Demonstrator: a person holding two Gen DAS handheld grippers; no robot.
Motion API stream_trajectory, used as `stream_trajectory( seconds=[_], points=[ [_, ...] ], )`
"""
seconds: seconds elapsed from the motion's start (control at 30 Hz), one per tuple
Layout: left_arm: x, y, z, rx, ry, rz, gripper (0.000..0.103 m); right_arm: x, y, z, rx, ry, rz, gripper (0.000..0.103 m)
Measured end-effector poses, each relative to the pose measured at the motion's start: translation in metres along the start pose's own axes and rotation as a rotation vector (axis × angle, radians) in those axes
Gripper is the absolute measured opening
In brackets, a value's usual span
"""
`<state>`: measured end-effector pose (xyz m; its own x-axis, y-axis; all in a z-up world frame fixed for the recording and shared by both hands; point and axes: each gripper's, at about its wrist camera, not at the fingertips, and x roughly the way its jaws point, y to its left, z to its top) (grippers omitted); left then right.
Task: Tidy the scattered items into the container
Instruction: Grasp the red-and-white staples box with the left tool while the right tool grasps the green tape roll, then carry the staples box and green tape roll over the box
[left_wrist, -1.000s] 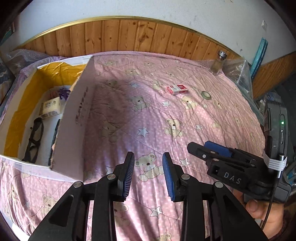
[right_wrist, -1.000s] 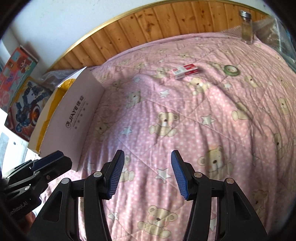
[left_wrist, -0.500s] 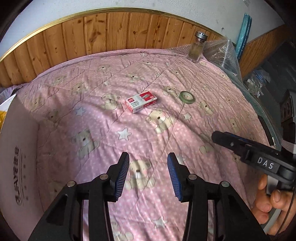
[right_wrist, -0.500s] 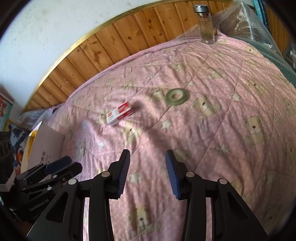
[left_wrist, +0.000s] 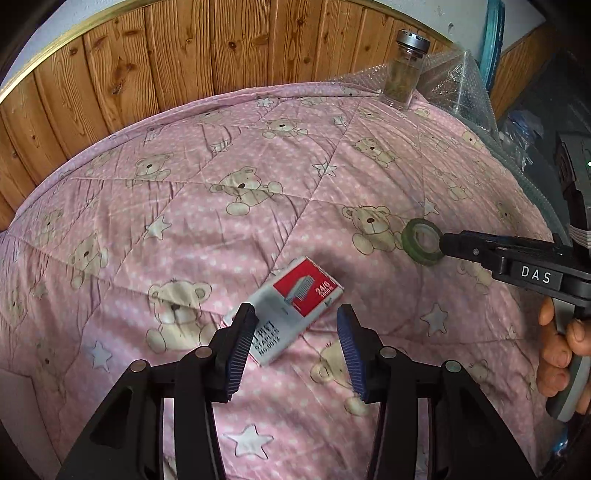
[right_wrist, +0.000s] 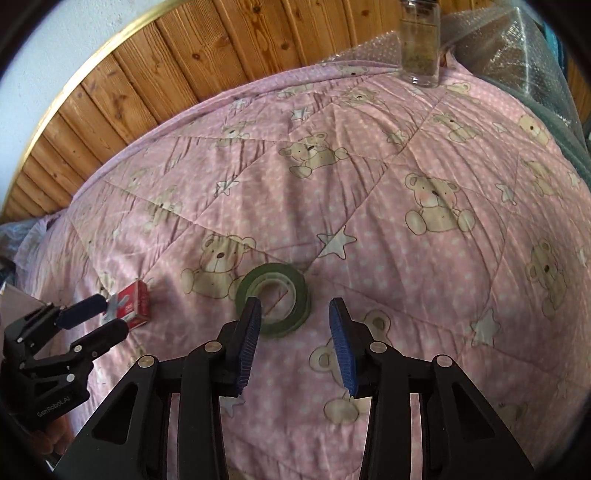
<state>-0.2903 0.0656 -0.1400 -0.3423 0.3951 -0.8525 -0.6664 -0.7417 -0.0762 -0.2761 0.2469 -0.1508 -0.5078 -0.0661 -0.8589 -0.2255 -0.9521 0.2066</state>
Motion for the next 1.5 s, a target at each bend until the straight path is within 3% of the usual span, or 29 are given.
stream_trajectory(
  seconds=[0.13,0.2,0.27,0.3,0.33,0.37,0.43,0.77,1.07,1.5],
  points=[
    [0.016,0.004,0.002,0.023,-0.012,-0.015,0.063,0.017,0.012,0.008,-0.117,-0.002,-0.061,0.04],
    [0.028,0.009,0.002,0.0,0.016,-0.038,0.063,0.02,0.016,0.01,-0.15,-0.003,-0.081,0.037],
    [0.03,0.011,0.004,-0.006,-0.008,-0.052,0.062,0.02,0.014,0.01,-0.154,-0.013,-0.078,0.031],
    [0.03,0.012,0.006,-0.015,-0.01,-0.059,0.06,0.02,0.012,0.009,-0.154,-0.019,-0.074,0.03],
    [0.03,0.015,0.009,-0.033,-0.01,-0.064,0.039,0.019,0.011,0.009,-0.151,-0.025,-0.071,0.026],
    [0.029,0.018,0.011,-0.054,-0.005,-0.071,0.039,0.018,0.008,0.009,-0.14,-0.032,-0.064,0.019],
    [0.027,0.02,0.012,-0.076,0.002,-0.075,0.038,0.012,-0.001,0.009,-0.083,-0.044,-0.027,0.016],
    [-0.018,0.018,-0.012,-0.181,-0.023,-0.11,0.038,-0.033,0.005,-0.008,0.016,-0.097,0.046,0.014],
    [-0.075,0.007,-0.061,-0.237,-0.039,-0.137,0.038,-0.061,0.043,-0.071,0.013,-0.06,0.105,0.014],
    [-0.15,-0.001,-0.162,-0.352,-0.057,-0.173,0.038,-0.101,0.1,-0.176,-0.024,0.005,0.169,0.014]
  ],
)
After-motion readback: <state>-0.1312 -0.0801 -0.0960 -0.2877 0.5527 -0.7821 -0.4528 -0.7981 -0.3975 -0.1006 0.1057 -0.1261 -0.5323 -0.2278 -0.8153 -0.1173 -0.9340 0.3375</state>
